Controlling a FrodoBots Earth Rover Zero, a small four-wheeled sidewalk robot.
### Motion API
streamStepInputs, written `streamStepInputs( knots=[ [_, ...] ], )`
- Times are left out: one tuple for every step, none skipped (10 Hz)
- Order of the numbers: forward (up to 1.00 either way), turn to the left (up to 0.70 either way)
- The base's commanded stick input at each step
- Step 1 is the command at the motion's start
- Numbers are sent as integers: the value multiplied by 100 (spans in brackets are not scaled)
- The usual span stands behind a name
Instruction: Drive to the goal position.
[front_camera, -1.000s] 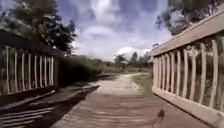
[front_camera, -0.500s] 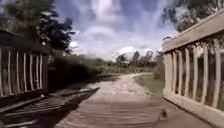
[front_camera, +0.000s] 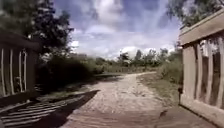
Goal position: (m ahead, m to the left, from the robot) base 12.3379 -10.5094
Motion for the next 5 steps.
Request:
streamStepInputs(
  knots=[
    [100, 0],
    [100, 0],
    [100, 0],
    [100, -4],
    [100, -24]
  ],
)
